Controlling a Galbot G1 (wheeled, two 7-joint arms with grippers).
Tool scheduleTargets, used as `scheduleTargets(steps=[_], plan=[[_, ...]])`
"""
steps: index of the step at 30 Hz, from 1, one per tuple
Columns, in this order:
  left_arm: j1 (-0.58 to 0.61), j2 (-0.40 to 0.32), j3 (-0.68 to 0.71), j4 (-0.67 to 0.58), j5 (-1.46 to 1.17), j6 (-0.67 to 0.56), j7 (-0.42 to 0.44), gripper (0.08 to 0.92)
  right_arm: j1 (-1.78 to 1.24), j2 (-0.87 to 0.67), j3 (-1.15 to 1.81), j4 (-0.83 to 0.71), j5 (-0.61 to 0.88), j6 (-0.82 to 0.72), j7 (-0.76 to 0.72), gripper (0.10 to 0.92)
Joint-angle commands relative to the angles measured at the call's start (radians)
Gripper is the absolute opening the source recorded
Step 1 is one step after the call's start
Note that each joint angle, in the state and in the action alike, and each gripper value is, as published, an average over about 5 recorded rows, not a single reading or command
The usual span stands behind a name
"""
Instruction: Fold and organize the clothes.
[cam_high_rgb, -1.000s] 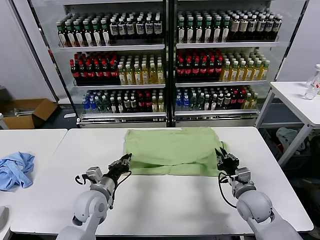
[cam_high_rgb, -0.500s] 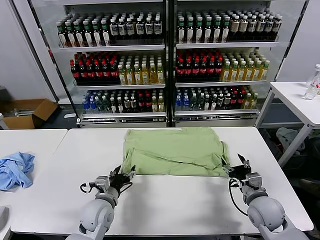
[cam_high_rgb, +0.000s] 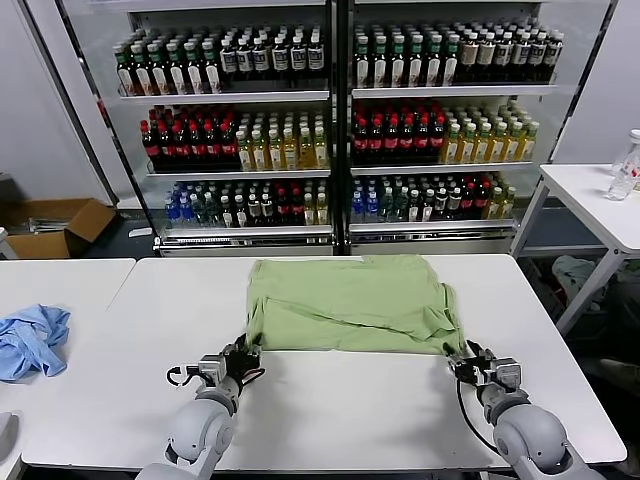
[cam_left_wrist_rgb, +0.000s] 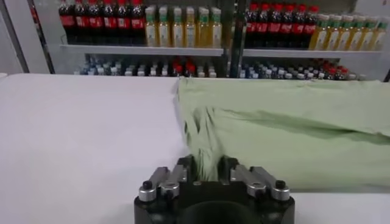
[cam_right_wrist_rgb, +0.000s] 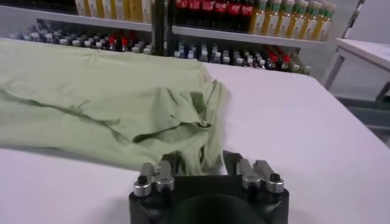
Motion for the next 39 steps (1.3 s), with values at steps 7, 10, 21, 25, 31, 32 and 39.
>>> scheduleTargets(steps=[7, 10, 21, 25, 31, 32, 39], plan=[[0.077, 0.021, -0.024, -0.073, -0.077, -0.062, 0.027, 0.098, -0.068, -0.023, 0.025, 0.065, 0.03, 0.026, -0.014, 0.185], [0.163, 0.038, -0.054, -0.163, -0.091, -0.053, 0.025, 0.094, -0.156, -0.042, 0.077, 0.147, 0.027, 0.033, -0.011, 0.125], [0.628, 0.054, -0.198, -0.535, -0.008, -0.012, 0.02, 0.094, -0.633, -0.045, 0.273, 0.473, -0.074, 0.061, -0.009, 0.114], [0.723, 0.052, -0.238, -0.601, 0.057, 0.005, 0.022, 0.094, -0.727, -0.032, 0.291, 0.522, -0.141, 0.026, -0.023, 0.114], [0.702, 0.065, -0.28, -0.625, 0.048, 0.031, 0.025, 0.1, -0.692, -0.023, 0.284, 0.564, -0.236, 0.023, -0.055, 0.179], [0.686, 0.071, -0.288, -0.631, 0.037, 0.032, 0.023, 0.114, -0.671, -0.024, 0.288, 0.571, -0.224, 0.037, -0.049, 0.205], [0.479, 0.136, -0.298, -0.585, -0.081, 0.02, -0.027, 0.292, -0.396, -0.019, 0.254, 0.519, -0.084, 0.086, -0.024, 0.413]])
